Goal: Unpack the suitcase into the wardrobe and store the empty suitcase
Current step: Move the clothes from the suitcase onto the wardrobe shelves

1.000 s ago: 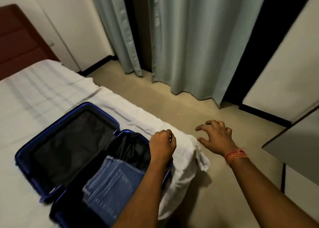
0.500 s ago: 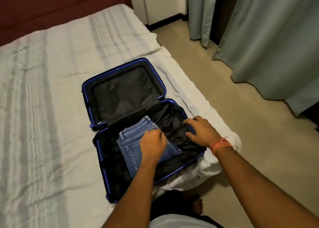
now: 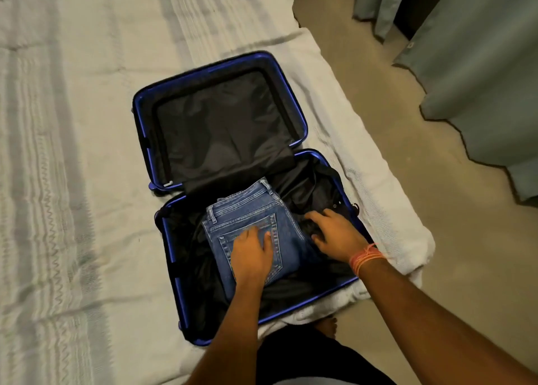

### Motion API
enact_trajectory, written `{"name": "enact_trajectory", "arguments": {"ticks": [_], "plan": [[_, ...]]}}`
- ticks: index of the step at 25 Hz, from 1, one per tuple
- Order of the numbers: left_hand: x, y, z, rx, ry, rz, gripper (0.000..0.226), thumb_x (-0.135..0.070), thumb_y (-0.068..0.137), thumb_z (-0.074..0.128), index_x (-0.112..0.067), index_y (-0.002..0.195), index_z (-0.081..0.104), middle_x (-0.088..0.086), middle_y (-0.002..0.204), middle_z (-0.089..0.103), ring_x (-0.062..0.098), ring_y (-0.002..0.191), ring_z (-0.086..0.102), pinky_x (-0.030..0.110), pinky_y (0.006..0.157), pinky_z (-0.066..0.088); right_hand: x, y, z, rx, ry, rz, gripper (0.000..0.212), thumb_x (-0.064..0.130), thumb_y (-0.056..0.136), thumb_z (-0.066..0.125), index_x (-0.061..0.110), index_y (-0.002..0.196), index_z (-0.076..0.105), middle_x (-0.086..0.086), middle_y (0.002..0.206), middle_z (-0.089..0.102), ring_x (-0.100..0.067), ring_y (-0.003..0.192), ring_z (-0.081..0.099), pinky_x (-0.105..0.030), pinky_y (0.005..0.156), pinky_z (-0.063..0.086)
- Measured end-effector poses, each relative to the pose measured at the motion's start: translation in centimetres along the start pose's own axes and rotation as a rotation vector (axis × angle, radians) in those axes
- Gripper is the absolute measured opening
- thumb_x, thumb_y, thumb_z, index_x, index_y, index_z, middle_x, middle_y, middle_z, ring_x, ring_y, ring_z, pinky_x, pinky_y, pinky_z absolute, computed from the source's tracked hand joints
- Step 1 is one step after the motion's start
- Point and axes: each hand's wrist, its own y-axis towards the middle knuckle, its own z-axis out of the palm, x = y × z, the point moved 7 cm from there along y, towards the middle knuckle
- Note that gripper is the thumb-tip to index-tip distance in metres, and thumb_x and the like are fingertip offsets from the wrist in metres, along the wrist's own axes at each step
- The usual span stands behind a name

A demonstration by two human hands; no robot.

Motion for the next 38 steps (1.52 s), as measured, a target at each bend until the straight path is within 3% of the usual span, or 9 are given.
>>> {"name": "enact_trajectory", "arguments": {"ticks": [6,13,19,21,24,28,31,35,38], "plan": [[7.0,1.4,4.4,0.168,0.030,-0.310,0.056,-0.045,0.099,0.041,-0.010,0.142,0.038,0.013,0.148,0.034,0.033,0.130,0.040,0.046,0.103,0.039,-0.6,5.1,4.2,0.102,0.036,0.087,0.062,0.021,0.085,0.063,0.022,0.141,0.037,-0.018,0.118,0.050,-0.040,0.108,0.053,-0.039,0.092,0.045],[10.0,3.1,4.0,0.053,0.036,-0.310,0.040,-0.038,0.090,0.061,-0.008,0.116,0.057,0.013,0.125,0.041,0.034,0.107,0.045,0.041,0.082,0.042,-0.5,9.4,8.5,0.157,0.202,0.269,0.080,0.025,0.084,0.070,0.015,0.149,0.023,-0.026,0.138,0.039,-0.042,0.125,0.041,-0.039,0.105,0.034],[11.4,4.6,4.8,0.054,0.011,-0.485,0.050,-0.051,0.079,0.070,-0.016,0.111,0.053,0.010,0.128,0.034,0.033,0.113,0.037,0.042,0.091,0.036,-0.3,10.0,10.2,0.133,0.263,0.307,0.091,0.027,0.080,0.075,0.021,0.149,0.016,-0.024,0.143,0.028,-0.046,0.126,0.040,-0.046,0.106,0.034],[11.6,4.7,5.0,0.020,-0.017,-0.568,0.049,-0.047,0.074,0.075,-0.018,0.107,0.053,0.009,0.132,0.030,0.034,0.119,0.031,0.045,0.096,0.030,-0.4,10.1,10.7,0.134,0.295,0.296,0.101,0.029,0.076,0.078,0.028,0.150,0.010,-0.024,0.147,0.025,-0.046,0.129,0.038,-0.047,0.108,0.033],[11.6,4.6,5.8,-0.005,-0.099,-0.636,0.050,-0.041,0.074,0.077,-0.017,0.107,0.048,0.012,0.143,0.021,0.039,0.125,0.028,0.051,0.098,0.030,0.1,10.3,11.7,0.187,0.270,0.270,0.122,0.041,0.068,0.082,0.055,0.142,-0.013,-0.026,0.150,0.017,-0.048,0.133,0.032,-0.054,0.111,0.030],[12.3,4.3,6.7,0.010,-0.174,-0.619,0.054,-0.042,0.075,0.077,-0.018,0.110,0.045,0.016,0.145,0.019,0.040,0.116,0.042,0.052,0.093,0.042,0.4,11.1,12.0,0.194,0.216,0.305,0.125,0.055,0.062,0.081,0.071,0.124,-0.026,-0.033,0.138,0.032,-0.052,0.123,0.041,-0.060,0.102,0.037],[12.8,4.2,6.4,0.006,-0.215,-0.656,0.068,-0.046,0.069,0.080,-0.017,0.115,0.040,0.016,0.140,0.025,0.040,0.113,0.045,0.050,0.089,0.044,-0.2,12.0,11.5,0.143,0.250,0.318,0.129,0.057,0.056,0.081,0.063,0.134,-0.021,-0.031,0.134,0.044,-0.050,0.117,0.050,-0.057,0.100,0.041],[14.9,4.0,6.0,0.100,-0.352,-0.804,0.109,-0.053,0.058,0.083,-0.008,0.137,0.023,0.021,0.140,0.030,0.039,0.125,0.040,0.045,0.098,0.040,-0.6,12.6,11.0,0.169,0.391,0.288,0.122,0.032,0.067,0.085,0.035,0.148,-0.007,-0.011,0.144,0.045,-0.041,0.118,0.054,-0.043,0.101,0.043],[15.0,4.4,5.6,0.164,-0.349,-0.782,0.121,-0.057,0.058,0.082,-0.009,0.145,0.012,0.020,0.147,0.026,0.038,0.132,0.036,0.046,0.101,0.039,-0.8,12.3,10.9,0.151,0.373,0.265,0.122,0.037,0.068,0.084,0.039,0.148,-0.008,-0.008,0.145,0.045,-0.041,0.117,0.055,-0.045,0.100,0.045]]}}
